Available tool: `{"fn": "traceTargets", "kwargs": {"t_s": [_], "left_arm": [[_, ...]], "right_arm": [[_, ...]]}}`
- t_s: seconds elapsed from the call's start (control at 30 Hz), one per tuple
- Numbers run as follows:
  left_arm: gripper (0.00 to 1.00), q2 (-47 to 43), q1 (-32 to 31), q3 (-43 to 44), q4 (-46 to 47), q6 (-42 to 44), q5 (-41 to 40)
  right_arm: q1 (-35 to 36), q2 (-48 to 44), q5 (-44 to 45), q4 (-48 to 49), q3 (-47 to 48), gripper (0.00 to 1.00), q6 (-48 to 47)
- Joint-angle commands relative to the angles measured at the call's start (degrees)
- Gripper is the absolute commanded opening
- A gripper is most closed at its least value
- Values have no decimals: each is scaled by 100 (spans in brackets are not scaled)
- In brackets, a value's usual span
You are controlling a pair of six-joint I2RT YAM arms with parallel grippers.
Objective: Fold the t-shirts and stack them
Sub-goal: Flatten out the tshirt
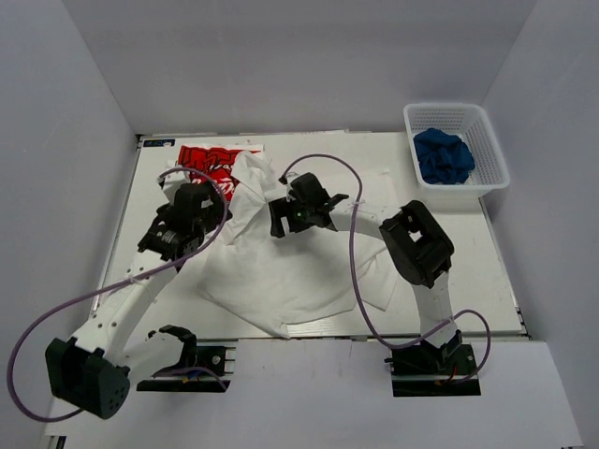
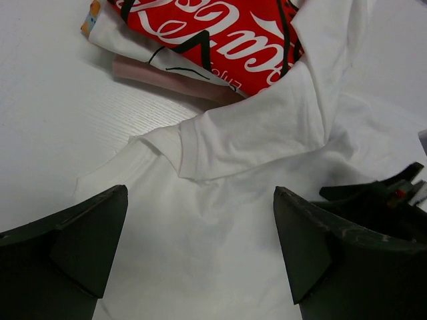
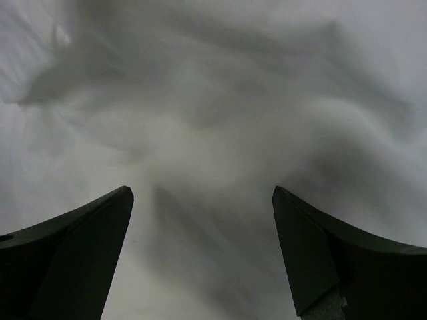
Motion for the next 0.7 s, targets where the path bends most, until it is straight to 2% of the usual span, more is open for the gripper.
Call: {"fn": "traceTargets", "kwargs": {"t_s": [0.0,0.1,0.17,0.2,0.3,0.33,0.43,0.47,0.5,0.57,0.6,0.67], "left_arm": [[100,388,84,362,264,-15,-247],[100,1004,84,757,334,-15,-379],[100,1415,137,1055,404,55,-493],[100,1549,137,1179,405,55,-555],[100,1918,287,1680,458,291,-608],[100,2145,365,1890,519,406,-539],[100,2507,532,2207,668,573,-276],[100,2778,620,2278,764,687,-196],[100,2937,621,2366,765,740,-91],[100,3280,778,2664,765,810,121],[100,3638,779,2779,765,811,174],[100,3983,927,3087,625,933,314]], "right_arm": [[-51,-252,-123,204,-569,90,253],[-121,-638,-115,564,-1246,90,631],[-191,-990,200,469,-1966,90,858],[-200,-1086,367,251,-1971,90,921],[-410,-1780,623,-14,-2961,90,1360],[-550,-2130,615,-15,-3703,90,1692],[-955,-3001,439,-172,-4386,90,1923],[-1026,-3169,474,-347,-4936,90,2098],[-1200,-3744,579,-618,-5080,90,2186],[-1324,-4161,974,-1118,-5432,90,2466],[-1412,-4825,1175,-1435,-5520,90,2503],[-1562,-5390,1379,-1761,-5548,90,2364]]}}
